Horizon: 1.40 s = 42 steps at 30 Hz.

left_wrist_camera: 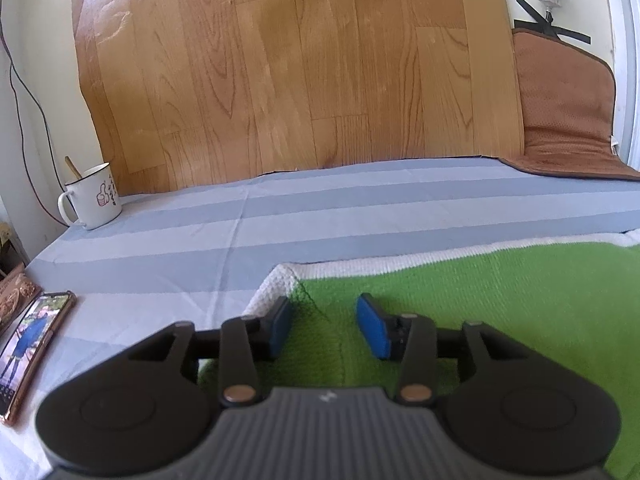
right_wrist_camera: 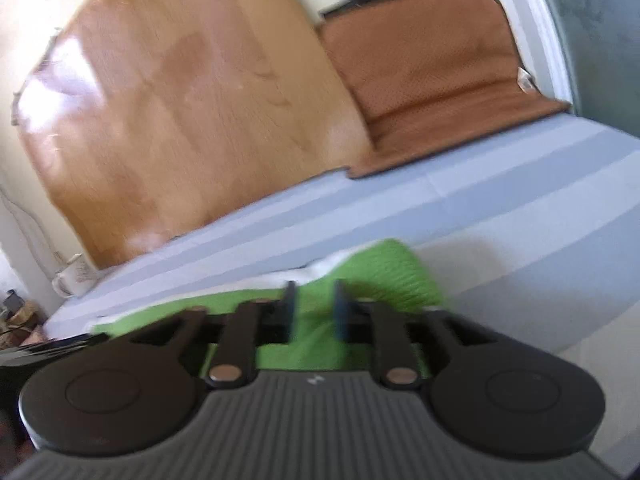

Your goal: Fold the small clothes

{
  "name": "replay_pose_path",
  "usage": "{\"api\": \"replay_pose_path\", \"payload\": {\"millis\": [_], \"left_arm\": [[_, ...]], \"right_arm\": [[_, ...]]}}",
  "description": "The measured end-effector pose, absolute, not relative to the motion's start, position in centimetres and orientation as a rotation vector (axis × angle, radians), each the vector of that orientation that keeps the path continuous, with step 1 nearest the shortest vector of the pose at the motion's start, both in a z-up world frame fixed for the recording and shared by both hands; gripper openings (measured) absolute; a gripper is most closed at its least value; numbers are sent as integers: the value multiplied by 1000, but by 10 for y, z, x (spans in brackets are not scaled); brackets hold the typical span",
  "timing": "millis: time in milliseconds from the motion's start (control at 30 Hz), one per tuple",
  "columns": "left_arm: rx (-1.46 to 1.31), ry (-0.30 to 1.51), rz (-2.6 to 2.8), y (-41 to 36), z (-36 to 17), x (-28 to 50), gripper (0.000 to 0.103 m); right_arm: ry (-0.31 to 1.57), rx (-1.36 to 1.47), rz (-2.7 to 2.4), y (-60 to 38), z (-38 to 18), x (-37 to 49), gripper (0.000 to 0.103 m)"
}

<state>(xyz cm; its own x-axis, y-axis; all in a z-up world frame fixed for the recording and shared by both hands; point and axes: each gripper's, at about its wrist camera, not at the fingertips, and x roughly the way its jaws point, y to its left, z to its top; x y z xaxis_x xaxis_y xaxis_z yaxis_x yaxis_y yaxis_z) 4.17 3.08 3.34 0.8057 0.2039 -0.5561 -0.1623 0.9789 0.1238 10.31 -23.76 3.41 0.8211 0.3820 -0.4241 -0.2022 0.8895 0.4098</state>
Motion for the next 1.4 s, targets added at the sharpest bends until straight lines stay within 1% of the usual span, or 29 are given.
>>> {"api": "replay_pose_path", "payload": {"millis": [100, 167, 267, 367, 433, 467, 500, 567, 633, 700, 800, 1000, 1267, 1400], "left_arm": [[74, 597, 199, 30, 32, 41, 39], [69, 596, 197, 31, 32, 41, 39], [62, 594, 196, 32, 32, 40, 40], [58, 592, 198, 32, 31, 39, 42], [56, 591, 199, 33, 31, 39, 42], [57, 590, 200, 33, 31, 39, 43], [57, 590, 200, 32, 31, 39, 43], [59, 588, 204, 32, 31, 39, 43], [59, 587, 205, 32, 31, 39, 44], [58, 587, 205, 32, 31, 39, 44], [53, 586, 210, 33, 31, 38, 47], [45, 584, 213, 35, 32, 37, 49], [29, 583, 218, 37, 33, 37, 56], [22, 582, 216, 38, 33, 36, 57]], "right_arm": [[479, 262, 390, -212, 50, 85, 41], [496, 212, 446, -194, 53, 79, 41], [516, 166, 483, -178, 50, 73, 40], [537, 127, 395, -185, 38, 76, 40], [534, 194, 361, -206, 30, 78, 28], [528, 239, 343, -219, 28, 77, 27], [522, 271, 313, -229, 26, 76, 21], [509, 312, 262, -244, 20, 75, 19], [498, 436, 287, -259, 13, 75, 18], [504, 485, 301, -266, 11, 77, 18], [498, 468, 306, -263, 13, 76, 21], [492, 470, 315, -264, 11, 75, 23], [488, 464, 320, -264, 9, 73, 25], [485, 453, 321, -263, 10, 73, 27]]}}
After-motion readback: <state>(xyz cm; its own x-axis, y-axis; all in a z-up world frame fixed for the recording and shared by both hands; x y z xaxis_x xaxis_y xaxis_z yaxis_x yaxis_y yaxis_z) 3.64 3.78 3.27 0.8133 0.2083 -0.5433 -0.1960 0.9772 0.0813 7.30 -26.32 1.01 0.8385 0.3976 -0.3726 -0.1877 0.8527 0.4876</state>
